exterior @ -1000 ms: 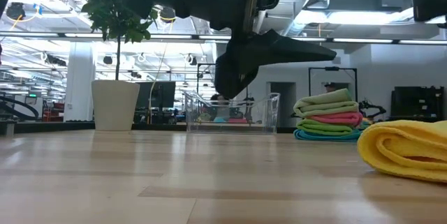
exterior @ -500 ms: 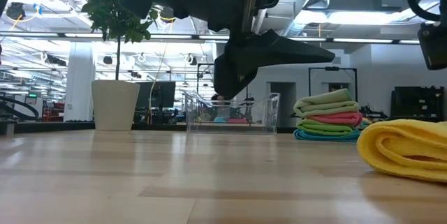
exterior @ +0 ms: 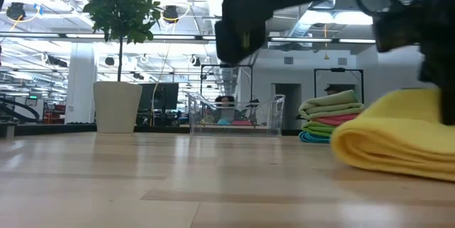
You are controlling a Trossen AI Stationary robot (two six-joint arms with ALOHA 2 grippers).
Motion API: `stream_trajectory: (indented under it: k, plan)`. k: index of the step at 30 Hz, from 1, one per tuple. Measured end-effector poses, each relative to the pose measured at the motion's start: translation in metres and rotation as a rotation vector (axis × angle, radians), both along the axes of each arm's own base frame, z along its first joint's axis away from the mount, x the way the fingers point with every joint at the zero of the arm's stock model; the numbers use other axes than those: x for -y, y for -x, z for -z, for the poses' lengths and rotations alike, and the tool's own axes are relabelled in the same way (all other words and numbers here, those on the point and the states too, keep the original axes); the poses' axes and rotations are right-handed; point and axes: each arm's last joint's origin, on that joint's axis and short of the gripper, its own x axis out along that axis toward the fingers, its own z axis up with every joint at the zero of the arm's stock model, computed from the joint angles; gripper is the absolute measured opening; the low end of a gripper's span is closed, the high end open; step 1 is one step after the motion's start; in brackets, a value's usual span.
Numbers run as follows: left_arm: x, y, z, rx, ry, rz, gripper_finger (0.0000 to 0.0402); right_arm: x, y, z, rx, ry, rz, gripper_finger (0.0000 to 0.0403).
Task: Fold microfiber towels
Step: Stack the yellow microfiber towel on top of the light green microfiber towel
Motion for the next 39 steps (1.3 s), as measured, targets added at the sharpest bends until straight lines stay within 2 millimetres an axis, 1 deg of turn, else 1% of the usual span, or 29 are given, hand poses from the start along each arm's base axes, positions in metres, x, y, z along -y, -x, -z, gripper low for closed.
stream_trajectory:
  k: [2,5,8,13,17,21,23,25,29,35,39]
  plan:
    - [-0.001,0.002,-0.007,0.012,-0.014,0.006,0.023,0.012,-0.005,-0.014,-0.022,0.048,-0.027,0.0019]
    - [-0.001,0.006,-0.011,-0.006,-0.024,0.016,0.023,0.033,-0.01,-0.04,-0.075,0.114,-0.078,0.0019]
    - [-0.002,0.009,-0.017,-0.009,-0.035,0.027,0.023,0.055,-0.012,-0.071,-0.129,0.165,-0.122,0.0019]
    - [-0.005,0.013,-0.025,0.01,-0.066,0.035,0.023,0.096,-0.013,-0.121,-0.145,0.233,-0.185,0.0019]
    - [-0.009,0.012,-0.026,0.022,-0.074,0.041,0.023,0.13,-0.015,-0.149,-0.096,0.221,-0.223,0.0019]
    - [-0.012,0.012,-0.024,0.012,-0.088,0.07,0.023,0.154,-0.018,-0.167,-0.042,0.184,-0.289,0.0019]
    - [-0.014,0.011,-0.024,0.013,-0.104,0.073,0.023,0.166,-0.019,-0.17,-0.045,0.191,-0.324,0.0019]
    - [-0.018,0.01,-0.024,0.02,-0.105,0.083,0.023,0.181,-0.021,-0.168,-0.064,0.195,-0.342,0.0019]
    - [-0.034,0.006,-0.024,0.018,-0.068,0.155,0.023,0.214,-0.021,-0.159,-0.113,0.166,-0.357,0.0019]
    - [-0.062,0.0,-0.025,0.034,-0.054,0.203,0.023,0.271,-0.018,-0.136,-0.199,0.119,-0.323,0.0019]
    - [-0.083,-0.002,-0.024,0.046,-0.08,0.204,0.023,0.306,-0.016,-0.115,-0.24,0.073,-0.306,0.0023]
